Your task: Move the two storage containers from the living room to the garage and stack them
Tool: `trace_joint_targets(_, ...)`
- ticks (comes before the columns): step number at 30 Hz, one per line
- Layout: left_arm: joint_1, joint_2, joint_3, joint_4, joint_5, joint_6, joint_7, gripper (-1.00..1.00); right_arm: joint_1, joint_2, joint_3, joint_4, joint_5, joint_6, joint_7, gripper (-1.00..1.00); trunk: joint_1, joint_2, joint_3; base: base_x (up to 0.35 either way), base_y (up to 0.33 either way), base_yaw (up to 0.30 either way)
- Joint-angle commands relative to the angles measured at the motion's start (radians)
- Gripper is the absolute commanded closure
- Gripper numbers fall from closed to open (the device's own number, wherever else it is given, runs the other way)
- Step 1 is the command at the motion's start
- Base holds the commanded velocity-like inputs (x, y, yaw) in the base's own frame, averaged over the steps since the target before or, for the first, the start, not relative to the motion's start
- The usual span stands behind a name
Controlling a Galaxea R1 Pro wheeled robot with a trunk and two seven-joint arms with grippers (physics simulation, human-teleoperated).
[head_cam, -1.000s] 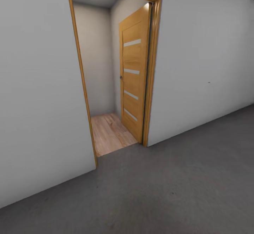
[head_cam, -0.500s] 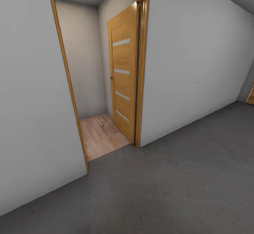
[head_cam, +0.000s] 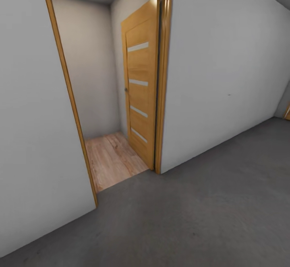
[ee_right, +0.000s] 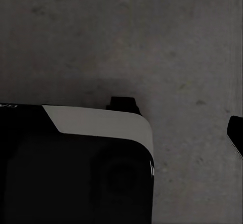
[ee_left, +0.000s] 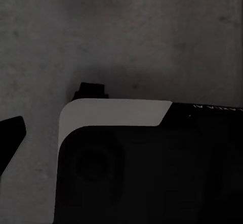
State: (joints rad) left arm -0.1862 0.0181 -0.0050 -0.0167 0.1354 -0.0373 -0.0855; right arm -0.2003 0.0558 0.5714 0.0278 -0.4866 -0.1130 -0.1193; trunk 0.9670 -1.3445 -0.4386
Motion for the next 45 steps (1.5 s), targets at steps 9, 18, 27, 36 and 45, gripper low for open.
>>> trace_joint_targets(9, -0.001, 0.000, -0.001, 0.001, 0.010, -0.002, -0.005, -1.00, -0.001, 0.001, 0.008, 0.003, -0.009, -0.007, -0.002, -1.00, 0.001, 0.000, -0.001, 0.319, 0.000, 0.000)
trace_joint_targets(18, -0.001, -0.001, -0.001, 0.001, 0.010, -0.001, -0.005, -1.00, -0.002, 0.001, 0.008, 0.003, -0.011, -0.010, -0.002, -1.00, 0.001, 0.000, -0.001, 0.319, 0.000, -0.003)
trace_joint_targets(27, -0.001, 0.000, -0.001, 0.001, 0.010, -0.001, -0.005, -1.00, -0.001, 0.001, 0.008, 0.003, -0.015, -0.010, -0.002, -1.00, 0.001, 0.000, -0.001, 0.319, 0.000, -0.116)
trace_joint_targets(36, -0.001, 0.000, -0.001, 0.001, 0.010, -0.001, -0.005, -1.00, -0.001, 0.000, 0.008, 0.003, -0.011, -0.010, -0.002, -1.00, 0.001, 0.000, -0.001, 0.319, 0.000, -0.004)
trace_joint_targets(45, -0.001, 0.000, -0.001, 0.001, 0.010, -0.001, -0.005, -1.00, -0.001, 0.000, 0.008, 0.003, -0.010, -0.010, -0.002, -1.00, 0.001, 0.000, -0.001, 0.319, 0.000, 0.000)
